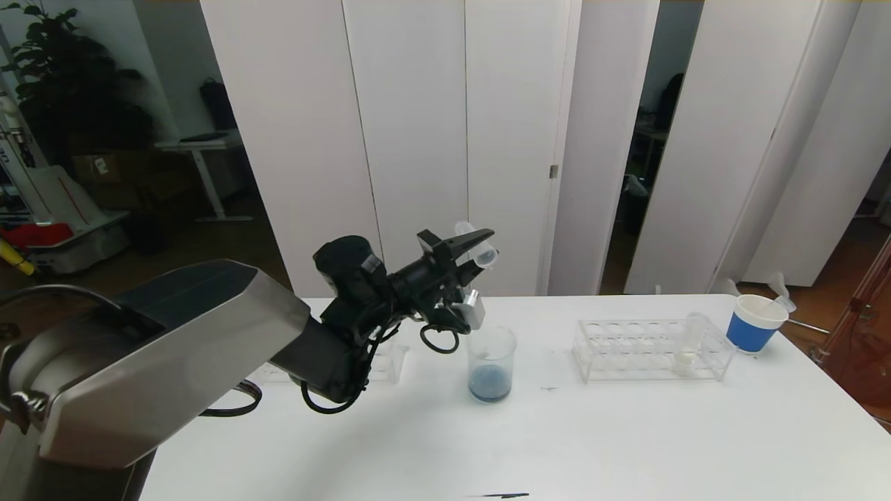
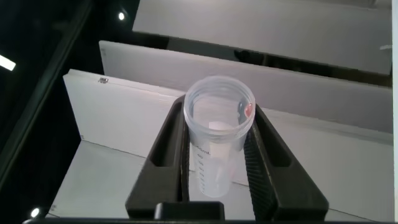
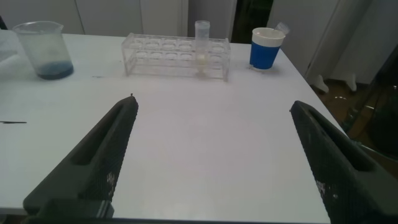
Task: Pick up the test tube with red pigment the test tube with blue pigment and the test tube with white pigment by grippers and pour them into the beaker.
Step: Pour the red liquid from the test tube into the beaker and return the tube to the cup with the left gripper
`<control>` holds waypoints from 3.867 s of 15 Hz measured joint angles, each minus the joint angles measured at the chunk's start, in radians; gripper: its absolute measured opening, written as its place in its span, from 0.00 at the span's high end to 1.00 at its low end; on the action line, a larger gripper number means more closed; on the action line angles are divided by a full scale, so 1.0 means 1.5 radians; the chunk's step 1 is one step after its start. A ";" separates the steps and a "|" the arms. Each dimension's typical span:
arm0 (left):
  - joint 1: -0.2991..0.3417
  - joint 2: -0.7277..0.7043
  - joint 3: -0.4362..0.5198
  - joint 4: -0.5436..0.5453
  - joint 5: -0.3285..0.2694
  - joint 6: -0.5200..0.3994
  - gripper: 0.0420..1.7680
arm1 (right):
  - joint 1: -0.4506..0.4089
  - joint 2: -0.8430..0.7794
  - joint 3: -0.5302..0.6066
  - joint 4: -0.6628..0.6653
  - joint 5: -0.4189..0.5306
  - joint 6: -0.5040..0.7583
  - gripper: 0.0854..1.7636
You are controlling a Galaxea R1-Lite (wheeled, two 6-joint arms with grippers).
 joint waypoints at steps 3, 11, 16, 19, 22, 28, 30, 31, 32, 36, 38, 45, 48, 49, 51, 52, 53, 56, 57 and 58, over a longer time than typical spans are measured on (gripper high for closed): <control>-0.011 -0.063 0.036 0.046 0.144 -0.051 0.68 | 0.000 0.000 0.000 0.000 0.000 0.000 0.01; -0.106 -0.259 0.085 0.309 0.692 -0.444 0.68 | 0.000 0.000 0.000 0.000 0.000 0.000 0.01; -0.127 -0.310 0.111 0.535 0.781 -0.788 0.68 | 0.000 0.000 0.000 0.000 0.000 0.000 0.01; -0.128 -0.340 0.129 0.681 0.787 -0.985 0.68 | 0.000 0.000 0.000 0.000 0.000 0.000 0.01; -0.121 -0.363 0.163 0.709 0.842 -1.055 0.68 | 0.000 0.000 0.000 0.000 0.000 0.000 0.01; -0.019 -0.397 0.193 0.655 0.965 -1.060 0.68 | 0.000 0.000 0.000 0.000 0.000 0.000 0.01; 0.046 -0.407 0.183 0.619 0.968 -1.047 0.68 | 0.000 0.000 0.000 0.000 0.000 0.000 0.01; 0.080 -0.410 0.174 0.596 0.966 -1.037 0.68 | 0.000 0.000 0.000 0.000 0.000 0.000 0.01; 0.114 -0.409 0.164 0.570 0.961 -1.024 0.68 | 0.000 0.000 0.000 0.000 0.000 0.000 0.01; 0.238 -0.369 0.097 0.484 0.897 -0.989 0.68 | 0.000 0.000 0.000 0.000 0.000 0.000 0.01; 0.277 -0.332 0.070 0.455 0.881 -0.988 0.68 | 0.000 0.000 0.000 0.000 0.000 0.000 0.01; 0.370 -0.165 0.017 0.354 0.821 -0.945 0.68 | 0.000 0.000 0.000 0.000 0.000 0.000 0.01; 0.391 -0.121 0.013 0.345 0.798 -0.948 0.68 | 0.000 0.000 0.000 0.000 0.000 0.000 0.01; 0.395 -0.110 0.017 0.345 0.791 -0.951 0.68 | 0.000 0.000 0.000 0.000 0.000 0.000 0.01; 0.402 -0.093 0.025 0.346 0.783 -0.979 0.68 | 0.000 0.000 0.000 0.000 0.000 0.000 0.01; 0.403 -0.087 0.031 0.351 0.780 -0.996 0.68 | 0.000 0.000 0.000 0.000 0.000 0.000 0.01; 0.404 -0.081 0.037 0.352 0.773 -1.007 0.68 | 0.000 0.000 0.000 0.000 0.000 0.000 0.01; 0.408 -0.064 0.056 0.354 0.749 -1.051 0.68 | 0.000 0.000 0.000 0.000 0.000 0.000 0.01; 0.409 -0.061 0.061 0.355 0.730 -1.069 0.68 | 0.000 0.000 0.000 0.000 0.000 0.000 0.01; 0.411 -0.056 0.065 0.355 0.716 -1.080 0.68 | 0.000 0.000 0.000 0.000 0.000 0.000 0.01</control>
